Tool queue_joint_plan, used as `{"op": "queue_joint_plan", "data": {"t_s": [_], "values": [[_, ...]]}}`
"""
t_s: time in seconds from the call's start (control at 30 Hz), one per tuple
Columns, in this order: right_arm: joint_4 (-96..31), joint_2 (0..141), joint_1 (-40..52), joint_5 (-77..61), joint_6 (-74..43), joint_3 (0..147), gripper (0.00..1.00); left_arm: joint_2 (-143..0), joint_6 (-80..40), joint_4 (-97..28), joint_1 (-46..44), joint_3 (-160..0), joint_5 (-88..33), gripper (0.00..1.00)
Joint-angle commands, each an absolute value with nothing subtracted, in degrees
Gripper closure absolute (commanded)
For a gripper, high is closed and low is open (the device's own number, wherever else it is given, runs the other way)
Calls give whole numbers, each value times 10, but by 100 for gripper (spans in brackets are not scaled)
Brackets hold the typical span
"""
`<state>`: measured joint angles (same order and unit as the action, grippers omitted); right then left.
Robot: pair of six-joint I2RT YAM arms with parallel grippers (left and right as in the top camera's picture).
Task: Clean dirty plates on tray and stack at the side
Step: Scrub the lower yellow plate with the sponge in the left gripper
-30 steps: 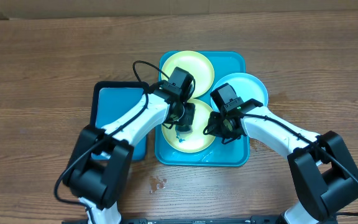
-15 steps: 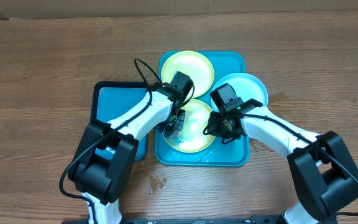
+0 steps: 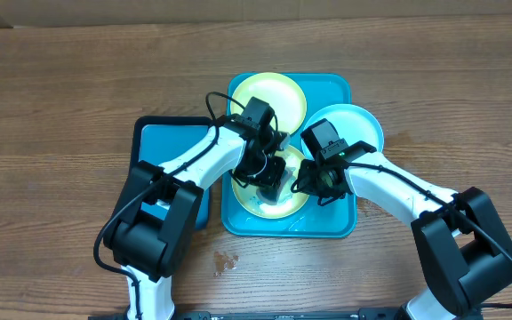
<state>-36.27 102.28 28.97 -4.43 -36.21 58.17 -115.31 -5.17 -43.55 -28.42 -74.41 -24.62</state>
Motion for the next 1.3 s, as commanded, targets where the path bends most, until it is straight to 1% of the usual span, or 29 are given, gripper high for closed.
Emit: {"op": "queue_joint_plan", "data": {"t_s": [0.0, 0.07, 0.13, 0.23, 0.37, 0.43, 0.53, 0.7, 0.73, 0.83, 1.0, 1.1, 1.27], "values": [[-367, 1036, 292, -11, -355, 573, 96, -1178, 37, -478, -303, -737, -297, 96], [-367, 1036, 292, -11, -355, 573, 96, -1178, 42, -502, -308, -737, -271, 96], [-367, 1036, 292, -11, -355, 573, 96, -1178, 10, -513, -308, -737, -220, 96], [-367, 1036, 292, -11, -355, 573, 96, -1176, -117, -530, -304, -737, -65, 96], [-368, 1036, 292, -11, -355, 573, 96, -1172, -236, -570, -286, -738, 100, 96], [-368, 1036, 292, -11, -355, 573, 96, -1171, -264, -584, -274, -740, 153, 96], [-368, 1036, 292, -11, -355, 573, 96, -1171, -265, -575, -260, -745, 197, 96], [-368, 1036, 292, -11, -355, 573, 96, -1171, -192, -529, -263, -752, 183, 96], [-368, 1036, 292, -11, -355, 573, 96, -1171, -178, -516, -264, -753, 167, 96], [-367, 1036, 292, -11, -352, 573, 96, -1171, -136, -468, -265, -754, 69, 96], [-367, 1036, 292, -11, -340, 573, 96, -1172, -144, -375, -264, -753, -136, 96], [-367, 1036, 292, -11, -340, 573, 96, -1179, -184, -335, -272, -753, -204, 96], [-367, 1036, 292, -11, -329, 573, 96, -1202, -201, -310, -289, -753, -280, 96]]}}
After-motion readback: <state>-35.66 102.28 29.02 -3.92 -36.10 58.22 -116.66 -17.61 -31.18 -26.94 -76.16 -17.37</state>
